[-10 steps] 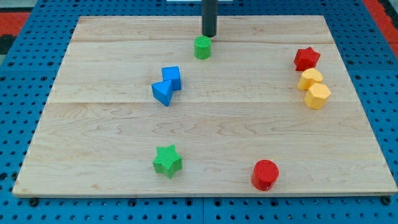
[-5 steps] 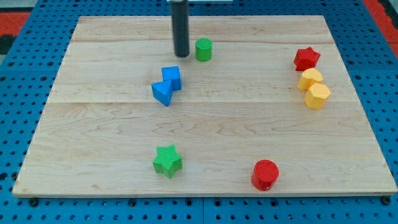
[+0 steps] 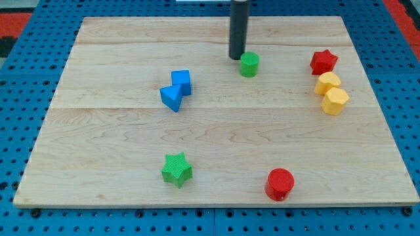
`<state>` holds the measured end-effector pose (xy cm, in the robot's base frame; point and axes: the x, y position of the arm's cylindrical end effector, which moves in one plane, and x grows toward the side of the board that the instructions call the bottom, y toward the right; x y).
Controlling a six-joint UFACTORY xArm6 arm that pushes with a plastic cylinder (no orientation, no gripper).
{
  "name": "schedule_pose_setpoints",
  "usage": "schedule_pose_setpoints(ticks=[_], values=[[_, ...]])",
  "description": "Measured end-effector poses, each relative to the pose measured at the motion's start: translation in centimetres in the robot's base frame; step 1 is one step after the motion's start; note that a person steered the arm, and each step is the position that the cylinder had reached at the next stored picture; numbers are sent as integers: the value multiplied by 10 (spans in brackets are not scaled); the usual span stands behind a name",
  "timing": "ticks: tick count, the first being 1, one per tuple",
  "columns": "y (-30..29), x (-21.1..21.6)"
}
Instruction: Slide the green circle diagonally top left to the green star
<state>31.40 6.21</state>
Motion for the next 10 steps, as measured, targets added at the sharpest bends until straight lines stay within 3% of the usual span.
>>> schedule_pose_setpoints(ticks=[2, 3, 4, 5, 6, 7, 8, 9, 10], values=[[55, 8], [35, 64], [-27, 136], [-52, 162], [-55, 133], [-103, 135], [-111, 196], [-119, 215], [-64, 183]])
